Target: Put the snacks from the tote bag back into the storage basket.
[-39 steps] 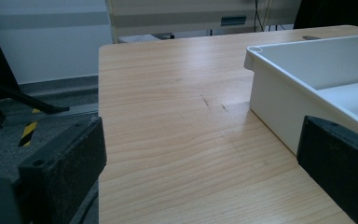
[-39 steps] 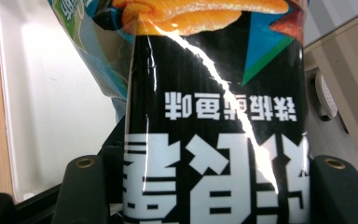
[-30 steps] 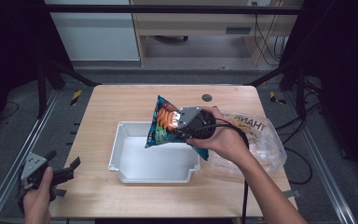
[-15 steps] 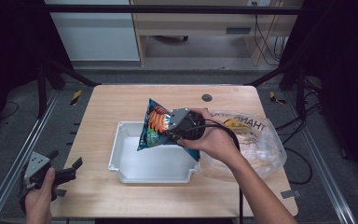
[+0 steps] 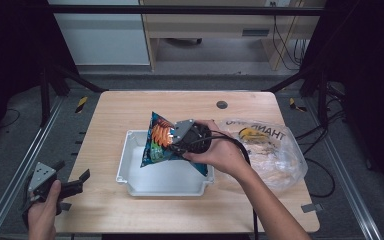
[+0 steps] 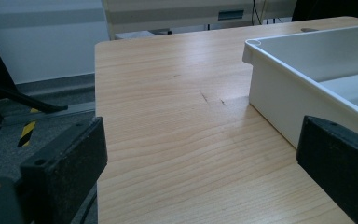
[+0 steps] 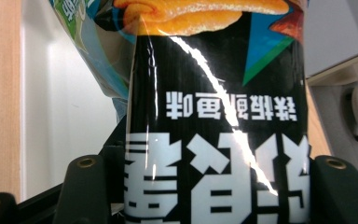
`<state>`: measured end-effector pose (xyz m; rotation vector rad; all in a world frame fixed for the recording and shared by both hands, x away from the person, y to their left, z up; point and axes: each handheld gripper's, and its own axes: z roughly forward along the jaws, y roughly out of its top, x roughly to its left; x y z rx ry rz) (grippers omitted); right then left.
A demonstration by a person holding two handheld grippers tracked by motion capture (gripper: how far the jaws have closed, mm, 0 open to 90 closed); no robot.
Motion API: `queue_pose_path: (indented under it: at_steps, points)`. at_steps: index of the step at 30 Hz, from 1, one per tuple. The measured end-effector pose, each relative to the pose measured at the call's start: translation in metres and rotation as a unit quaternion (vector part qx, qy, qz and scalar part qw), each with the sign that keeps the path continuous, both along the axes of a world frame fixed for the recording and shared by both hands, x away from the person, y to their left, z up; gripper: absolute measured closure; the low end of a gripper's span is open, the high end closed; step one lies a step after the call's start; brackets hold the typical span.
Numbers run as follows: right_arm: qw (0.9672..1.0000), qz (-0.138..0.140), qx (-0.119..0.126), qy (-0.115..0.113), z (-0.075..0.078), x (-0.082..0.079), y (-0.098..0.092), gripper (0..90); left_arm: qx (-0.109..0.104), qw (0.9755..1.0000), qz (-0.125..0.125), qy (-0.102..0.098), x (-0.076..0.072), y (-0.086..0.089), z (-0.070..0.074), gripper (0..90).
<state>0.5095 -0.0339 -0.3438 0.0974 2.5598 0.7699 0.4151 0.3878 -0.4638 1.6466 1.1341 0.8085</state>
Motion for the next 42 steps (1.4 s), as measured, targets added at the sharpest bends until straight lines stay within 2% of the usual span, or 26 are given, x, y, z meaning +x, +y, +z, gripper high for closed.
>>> queue_pose_path:
  at_steps: [9, 13, 19, 42]
  points:
    - [0.9999, 0.008, 0.0, 0.013, -0.011, 0.0, 0.009, 39.8, 0.003, 1.0, -0.003, 0.001, 0.001, 0.0, 0.0, 1.4]
    - [0.9997, 0.015, -0.011, 0.018, -0.017, -0.001, 0.014, 39.7, 0.002, 1.0, -0.003, 0.004, 0.001, -0.001, -0.001, 1.5]
    - [0.9994, 0.022, -0.011, 0.022, -0.023, -0.002, 0.021, 39.7, 0.003, 1.0, -0.004, 0.006, 0.001, -0.001, -0.001, 1.5]
    - [0.9978, 0.034, -0.026, 0.05, -0.047, 0.005, 0.03, 39.7, 0.006, 0.9999, -0.013, 0.008, 0.002, -0.003, -0.002, 1.5]
